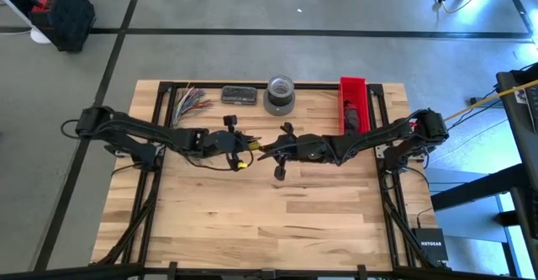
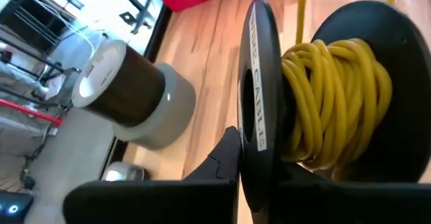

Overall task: Coil cords
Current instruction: Coil the yellow wire onto the spool

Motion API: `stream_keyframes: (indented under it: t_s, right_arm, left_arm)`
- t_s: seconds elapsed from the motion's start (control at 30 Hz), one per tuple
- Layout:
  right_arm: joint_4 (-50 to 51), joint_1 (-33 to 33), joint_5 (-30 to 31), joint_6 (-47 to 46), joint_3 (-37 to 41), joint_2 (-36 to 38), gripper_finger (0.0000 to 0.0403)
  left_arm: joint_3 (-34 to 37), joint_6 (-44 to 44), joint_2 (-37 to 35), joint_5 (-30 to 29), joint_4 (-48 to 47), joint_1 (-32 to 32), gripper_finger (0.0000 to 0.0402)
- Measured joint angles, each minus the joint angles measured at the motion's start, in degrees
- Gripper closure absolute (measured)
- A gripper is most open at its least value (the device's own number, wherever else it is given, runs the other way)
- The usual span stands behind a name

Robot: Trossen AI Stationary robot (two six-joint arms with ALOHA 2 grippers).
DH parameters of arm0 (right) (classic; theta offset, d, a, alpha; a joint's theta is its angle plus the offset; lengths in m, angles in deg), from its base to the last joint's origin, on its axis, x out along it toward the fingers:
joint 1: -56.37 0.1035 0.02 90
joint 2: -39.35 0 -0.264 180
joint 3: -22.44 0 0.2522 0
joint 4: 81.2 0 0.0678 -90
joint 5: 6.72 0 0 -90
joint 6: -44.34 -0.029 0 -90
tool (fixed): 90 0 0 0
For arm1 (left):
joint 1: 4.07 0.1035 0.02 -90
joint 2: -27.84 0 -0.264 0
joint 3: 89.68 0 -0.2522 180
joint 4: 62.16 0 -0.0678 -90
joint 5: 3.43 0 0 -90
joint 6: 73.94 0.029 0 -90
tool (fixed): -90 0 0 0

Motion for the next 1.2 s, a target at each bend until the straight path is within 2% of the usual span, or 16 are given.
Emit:
stream_keyframes:
  t_s: [0.13, 0.4, 0.83, 1.2]
  right_arm:
    - [-2.92, 0.00, -1.03, -1.28, 0.00, -0.36, 0.0389]
    - [-8.13, 0.35, -0.99, -1.34, -0.66, -5.86, 0.0389]
    - [-6.79, 0.35, 0.56, 0.17, -3.93, -10.21, 0.0389]
    - [-2.82, 0.39, 2.03, 6.73, -4.22, -10.13, 0.0388]
  left_arm:
    - [0.00, 0.01, 2.68, 0.00, 5.27, 0.74, 0.0401]
    - [-0.02, -2.53, 5.86, 0.70, 14.28, 0.69, 0.0401]
    - [-0.34, -8.17, 5.56, 4.63, 15.74, -0.14, 0.0402]
    - [-0.59, -11.71, 0.60, 6.32, 13.18, -1.70, 0.0401]
